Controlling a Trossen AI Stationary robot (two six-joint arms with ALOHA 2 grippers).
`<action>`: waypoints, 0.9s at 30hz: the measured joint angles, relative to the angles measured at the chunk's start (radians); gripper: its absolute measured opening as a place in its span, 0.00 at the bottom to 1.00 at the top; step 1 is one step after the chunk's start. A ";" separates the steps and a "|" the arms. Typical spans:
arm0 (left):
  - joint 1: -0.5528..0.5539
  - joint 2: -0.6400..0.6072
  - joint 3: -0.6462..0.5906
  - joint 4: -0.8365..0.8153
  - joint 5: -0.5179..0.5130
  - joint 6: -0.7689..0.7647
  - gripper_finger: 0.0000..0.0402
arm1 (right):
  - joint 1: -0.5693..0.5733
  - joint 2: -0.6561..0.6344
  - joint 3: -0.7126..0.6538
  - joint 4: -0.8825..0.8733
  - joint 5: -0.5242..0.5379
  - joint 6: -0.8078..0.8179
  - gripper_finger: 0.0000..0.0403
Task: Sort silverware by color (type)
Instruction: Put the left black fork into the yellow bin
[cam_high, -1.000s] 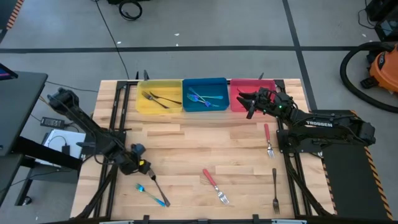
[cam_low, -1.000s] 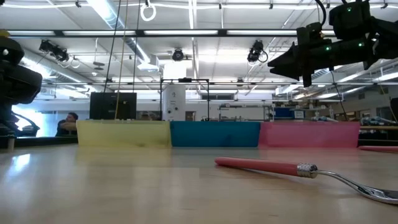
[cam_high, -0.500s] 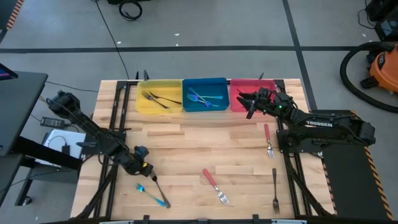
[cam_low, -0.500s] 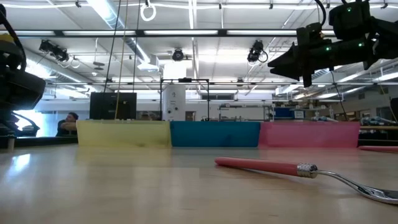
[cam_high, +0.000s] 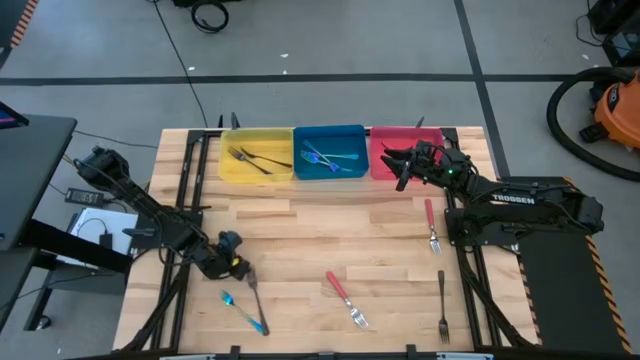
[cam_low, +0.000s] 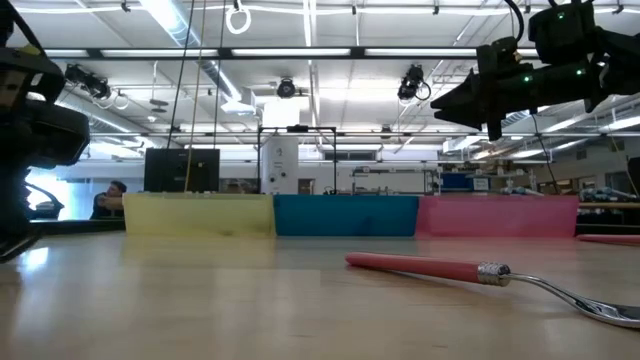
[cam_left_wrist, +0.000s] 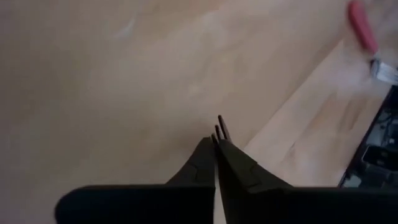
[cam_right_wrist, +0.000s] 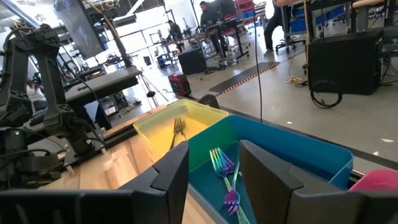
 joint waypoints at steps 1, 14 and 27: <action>0.000 0.000 0.000 0.008 -0.017 0.009 0.01 | 0.000 0.000 0.000 0.000 0.000 0.000 0.37; 0.000 0.000 -0.001 0.030 -0.227 -0.006 0.00 | 0.000 0.000 0.000 -0.008 0.001 0.000 0.37; 0.079 -0.001 -0.001 -0.004 -0.430 0.017 0.00 | 0.000 0.000 0.000 -0.008 0.001 0.000 0.37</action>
